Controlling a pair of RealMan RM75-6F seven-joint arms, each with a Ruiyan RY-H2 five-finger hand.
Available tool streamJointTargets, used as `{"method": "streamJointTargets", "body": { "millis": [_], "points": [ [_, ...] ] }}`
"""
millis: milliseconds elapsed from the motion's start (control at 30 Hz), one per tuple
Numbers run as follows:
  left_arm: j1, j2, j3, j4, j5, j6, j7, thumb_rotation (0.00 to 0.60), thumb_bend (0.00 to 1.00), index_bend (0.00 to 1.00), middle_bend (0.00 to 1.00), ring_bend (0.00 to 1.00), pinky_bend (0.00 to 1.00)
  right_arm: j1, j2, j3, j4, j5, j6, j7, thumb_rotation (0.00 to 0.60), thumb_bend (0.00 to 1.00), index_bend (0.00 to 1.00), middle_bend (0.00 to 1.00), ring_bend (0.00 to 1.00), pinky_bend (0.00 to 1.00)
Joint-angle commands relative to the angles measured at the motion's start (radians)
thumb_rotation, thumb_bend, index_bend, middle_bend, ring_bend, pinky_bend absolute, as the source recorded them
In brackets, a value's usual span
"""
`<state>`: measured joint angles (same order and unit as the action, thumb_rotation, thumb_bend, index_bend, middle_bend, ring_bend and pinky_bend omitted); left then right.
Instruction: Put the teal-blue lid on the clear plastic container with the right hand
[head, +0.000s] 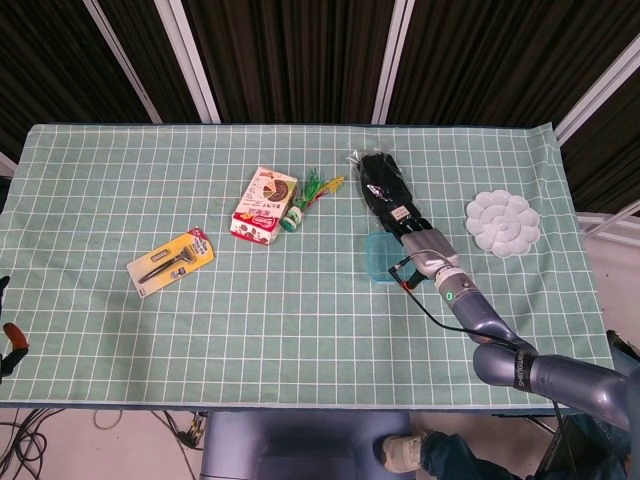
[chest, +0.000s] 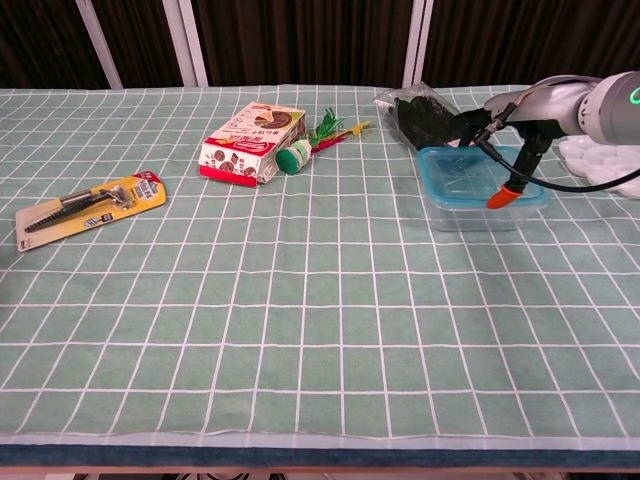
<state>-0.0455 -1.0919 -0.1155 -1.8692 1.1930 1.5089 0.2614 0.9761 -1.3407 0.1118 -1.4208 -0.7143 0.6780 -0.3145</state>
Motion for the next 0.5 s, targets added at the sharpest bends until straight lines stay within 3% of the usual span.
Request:
{"method": "streamJointTargets", "body": {
  "millis": [33, 500],
  "points": [
    [0.000, -0.001, 0.000, 0.000, 0.000, 0.000, 0.001, 0.600, 0.77, 0.05, 0.00, 0.00, 0.00, 0.003, 0.001, -0.002, -0.002, 0.006, 0.003, -0.005, 0.600, 0.23, 0.00, 0.20, 0.00, 0.00],
    [-0.001, 0.001, 0.002, -0.003, 0.000, 0.000, 0.004, 0.600, 0.77, 0.05, 0.00, 0.00, 0.00, 0.014, 0.015, -0.008, -0.030, 0.042, 0.016, -0.027, 0.600, 0.23, 0.00, 0.16, 0.00, 0.00]
  ]
}}
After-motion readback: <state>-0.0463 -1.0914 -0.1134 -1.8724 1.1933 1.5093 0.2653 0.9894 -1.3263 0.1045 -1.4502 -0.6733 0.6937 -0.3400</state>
